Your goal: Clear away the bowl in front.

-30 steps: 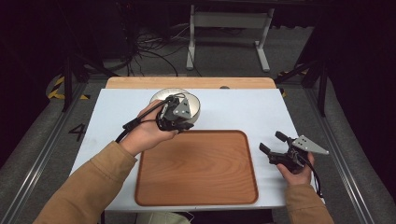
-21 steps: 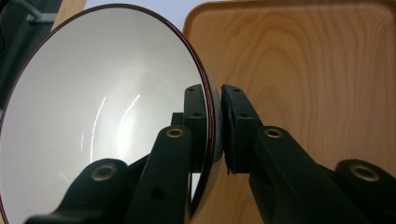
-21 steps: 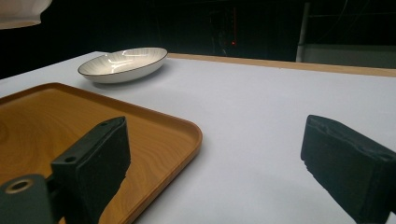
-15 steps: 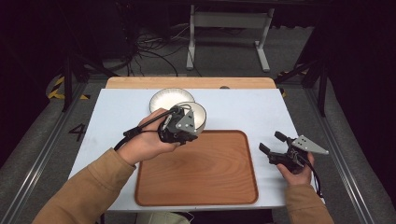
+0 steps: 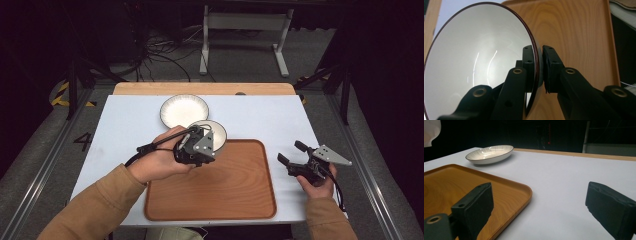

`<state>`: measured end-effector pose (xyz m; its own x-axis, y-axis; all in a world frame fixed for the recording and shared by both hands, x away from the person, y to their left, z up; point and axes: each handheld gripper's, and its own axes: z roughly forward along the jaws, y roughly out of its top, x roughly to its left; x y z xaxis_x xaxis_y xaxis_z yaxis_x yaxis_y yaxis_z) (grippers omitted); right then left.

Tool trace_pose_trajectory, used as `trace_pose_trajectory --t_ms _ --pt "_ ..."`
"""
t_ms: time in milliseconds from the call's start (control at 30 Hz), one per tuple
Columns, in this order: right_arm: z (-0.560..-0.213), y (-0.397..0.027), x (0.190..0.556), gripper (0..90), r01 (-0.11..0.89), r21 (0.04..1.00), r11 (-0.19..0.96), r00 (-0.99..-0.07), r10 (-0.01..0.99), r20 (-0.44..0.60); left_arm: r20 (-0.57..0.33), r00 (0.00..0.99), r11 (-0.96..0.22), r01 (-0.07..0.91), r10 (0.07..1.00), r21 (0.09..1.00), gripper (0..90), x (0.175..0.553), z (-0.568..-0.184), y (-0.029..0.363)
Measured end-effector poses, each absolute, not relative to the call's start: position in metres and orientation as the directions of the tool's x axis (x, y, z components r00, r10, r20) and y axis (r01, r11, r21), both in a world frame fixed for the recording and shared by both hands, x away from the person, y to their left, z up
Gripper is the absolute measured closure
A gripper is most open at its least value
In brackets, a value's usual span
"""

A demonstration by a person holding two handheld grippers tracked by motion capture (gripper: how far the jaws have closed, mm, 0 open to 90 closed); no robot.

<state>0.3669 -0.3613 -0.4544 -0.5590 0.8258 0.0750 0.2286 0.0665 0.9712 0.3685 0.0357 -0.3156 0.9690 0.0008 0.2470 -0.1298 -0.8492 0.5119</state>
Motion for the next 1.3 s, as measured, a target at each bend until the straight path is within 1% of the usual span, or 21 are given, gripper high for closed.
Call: trace_pose_trajectory --t_ms 533,1300 --pt "-0.454 -0.361 0.367 8.1 0.229 0.971 0.064 -0.559 0.826 0.077 0.194 0.978 -0.862 -0.166 -0.081 0.479 81.5 0.363 -0.339 0.021" --pt "-0.454 -0.361 0.367 8.1 0.228 0.971 0.065 -0.561 0.825 0.077 0.128 0.985 -0.884 -0.162 -0.117 0.437 81.5 0.363 -0.367 0.009"
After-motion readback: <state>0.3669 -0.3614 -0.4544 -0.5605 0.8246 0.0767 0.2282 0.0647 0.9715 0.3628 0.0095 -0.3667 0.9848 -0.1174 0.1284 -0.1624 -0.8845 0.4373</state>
